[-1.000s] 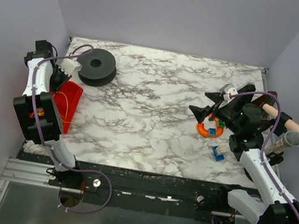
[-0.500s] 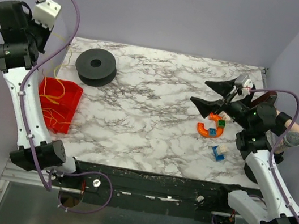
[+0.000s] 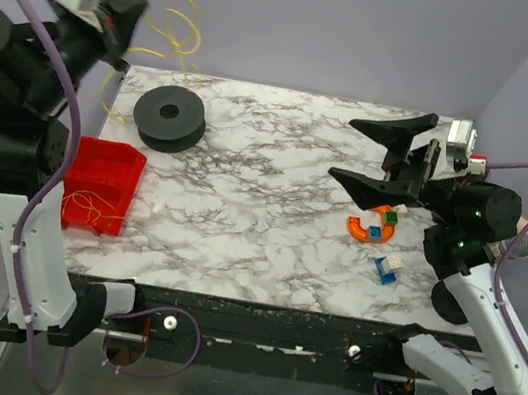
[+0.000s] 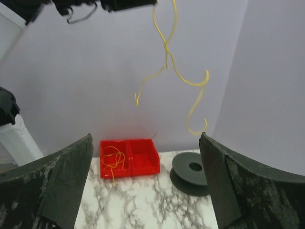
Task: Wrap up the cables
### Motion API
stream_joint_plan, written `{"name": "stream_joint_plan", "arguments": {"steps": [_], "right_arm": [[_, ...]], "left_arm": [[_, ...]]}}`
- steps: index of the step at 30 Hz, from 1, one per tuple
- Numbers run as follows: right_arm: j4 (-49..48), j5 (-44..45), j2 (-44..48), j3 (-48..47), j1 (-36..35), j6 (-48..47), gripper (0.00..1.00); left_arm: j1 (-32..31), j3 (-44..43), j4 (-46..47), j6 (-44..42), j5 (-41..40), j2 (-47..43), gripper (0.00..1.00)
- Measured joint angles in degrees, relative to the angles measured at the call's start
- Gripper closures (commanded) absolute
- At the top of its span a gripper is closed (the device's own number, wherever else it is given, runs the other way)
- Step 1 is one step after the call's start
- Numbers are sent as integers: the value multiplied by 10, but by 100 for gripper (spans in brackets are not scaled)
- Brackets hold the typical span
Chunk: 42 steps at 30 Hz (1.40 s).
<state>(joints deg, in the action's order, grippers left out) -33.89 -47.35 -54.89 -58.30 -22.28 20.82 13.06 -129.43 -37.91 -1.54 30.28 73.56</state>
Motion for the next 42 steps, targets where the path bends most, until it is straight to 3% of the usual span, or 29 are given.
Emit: {"name": "stream_joint_plan", "arguments": {"steps": [4, 8, 11, 20, 26, 31, 33, 37, 38, 39, 40, 42], "right_arm": [[60, 47, -31, -77, -67, -46, 0], [137, 119, -78, -129, -102, -90, 0], [195, 167, -112, -137, -108, -121, 0], [272, 197, -194, -114, -111, -183, 2], [272, 181, -256, -122, -111, -211, 31], [268, 141, -304, -149, -113, -218, 39], [263, 133, -318, -158, -113, -217, 54], [264, 123, -342, -182, -114, -218, 96], [264, 119, -344, -185, -114, -218, 99], [264, 116, -344, -187, -114, -216, 99], [264, 115, -342, -188, -114, -216, 99], [266, 116, -337, -189, -114, -218, 99]], "left_arm": [[-198, 113, 17, 2, -49, -14, 100], [-300, 247, 8, -11, -99, 25, 100], [-338, 321, -10, -17, -118, 69, 100], [-386, 338, -21, -21, -108, 53, 100], [-388, 369, -17, -28, -86, 46, 100], [-389, 370, -17, -35, -66, 47, 100], [-389, 370, -17, -38, -55, 47, 100], [-389, 370, -18, -45, -36, 47, 100], [-389, 370, -21, -47, -33, 47, 99], [-389, 370, -21, -50, -28, 47, 77], [-389, 370, -22, -52, -26, 47, 47], [-389, 370, -25, -64, -23, 47, 4]]}}
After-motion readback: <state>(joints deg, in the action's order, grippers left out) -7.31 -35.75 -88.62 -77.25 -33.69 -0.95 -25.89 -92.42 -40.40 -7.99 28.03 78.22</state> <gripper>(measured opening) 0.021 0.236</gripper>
